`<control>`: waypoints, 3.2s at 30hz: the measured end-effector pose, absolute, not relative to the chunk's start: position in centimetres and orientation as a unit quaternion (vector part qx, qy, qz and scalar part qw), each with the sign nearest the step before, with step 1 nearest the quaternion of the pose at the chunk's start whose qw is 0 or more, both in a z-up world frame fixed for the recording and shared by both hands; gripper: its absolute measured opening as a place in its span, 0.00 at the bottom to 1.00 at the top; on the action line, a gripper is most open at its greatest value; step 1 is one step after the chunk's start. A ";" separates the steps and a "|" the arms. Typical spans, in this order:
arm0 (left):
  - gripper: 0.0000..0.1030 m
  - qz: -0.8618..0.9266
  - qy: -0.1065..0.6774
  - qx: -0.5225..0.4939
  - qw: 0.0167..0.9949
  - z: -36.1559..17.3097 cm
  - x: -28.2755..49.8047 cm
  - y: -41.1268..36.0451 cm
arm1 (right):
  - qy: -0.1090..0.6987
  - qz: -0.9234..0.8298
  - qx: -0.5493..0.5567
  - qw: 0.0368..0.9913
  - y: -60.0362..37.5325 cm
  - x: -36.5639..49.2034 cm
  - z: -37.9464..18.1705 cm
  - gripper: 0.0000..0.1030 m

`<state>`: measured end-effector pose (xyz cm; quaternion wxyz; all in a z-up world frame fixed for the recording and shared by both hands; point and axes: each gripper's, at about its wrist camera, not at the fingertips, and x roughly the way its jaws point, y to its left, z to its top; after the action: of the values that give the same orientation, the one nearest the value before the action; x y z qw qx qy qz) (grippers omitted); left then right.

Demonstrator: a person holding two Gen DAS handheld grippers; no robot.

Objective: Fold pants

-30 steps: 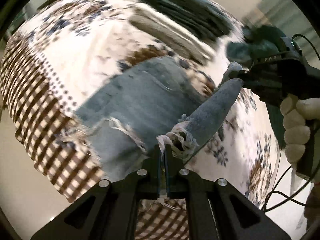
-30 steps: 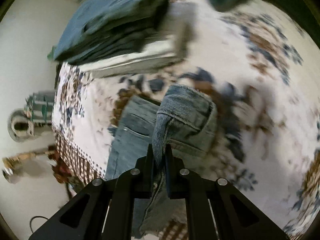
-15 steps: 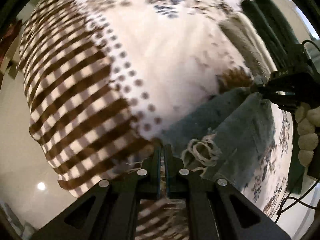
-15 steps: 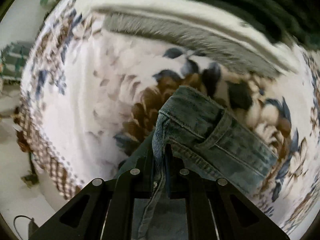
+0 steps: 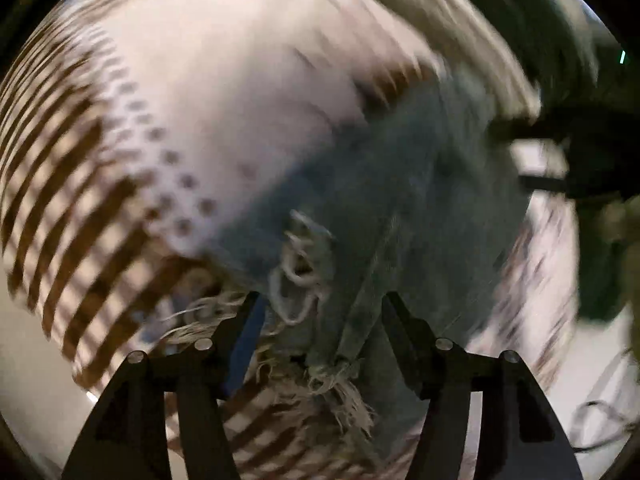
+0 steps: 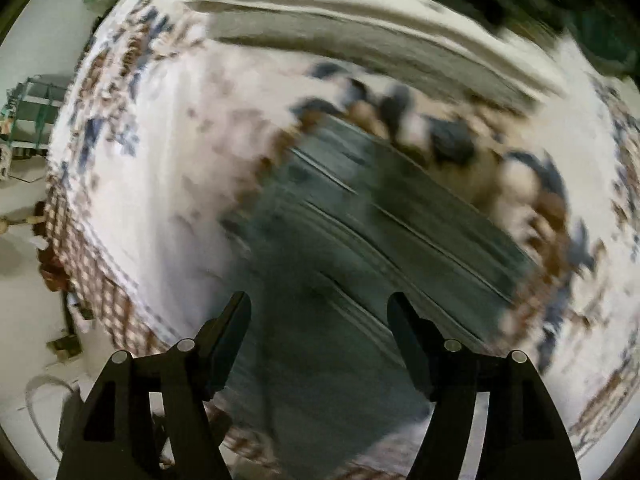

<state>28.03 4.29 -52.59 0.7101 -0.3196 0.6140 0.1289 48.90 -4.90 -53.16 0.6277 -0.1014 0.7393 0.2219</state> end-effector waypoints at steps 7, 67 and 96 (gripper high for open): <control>0.05 0.137 0.580 -0.298 0.746 -52.7 27.7 6.5 | 0.755 0.157 -0.051 0.635 -13.6 49.4 -54.0 0.71; 0.70 0.258 0.347 -0.685 0.587 -52.0 9.0 -1.1 | 0.777 0.251 0.146 0.559 -29.8 36.4 -61.9 0.65; 0.72 0.162 0.190 -0.744 0.620 -58.1 9.1 2.2 | 0.745 0.274 0.302 0.527 -30.4 37.8 -64.3 0.42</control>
<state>9.13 2.16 -58.13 0.6196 -0.7441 0.1900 0.1622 37.78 -30.37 -64.29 0.5274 0.3021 0.7454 0.2738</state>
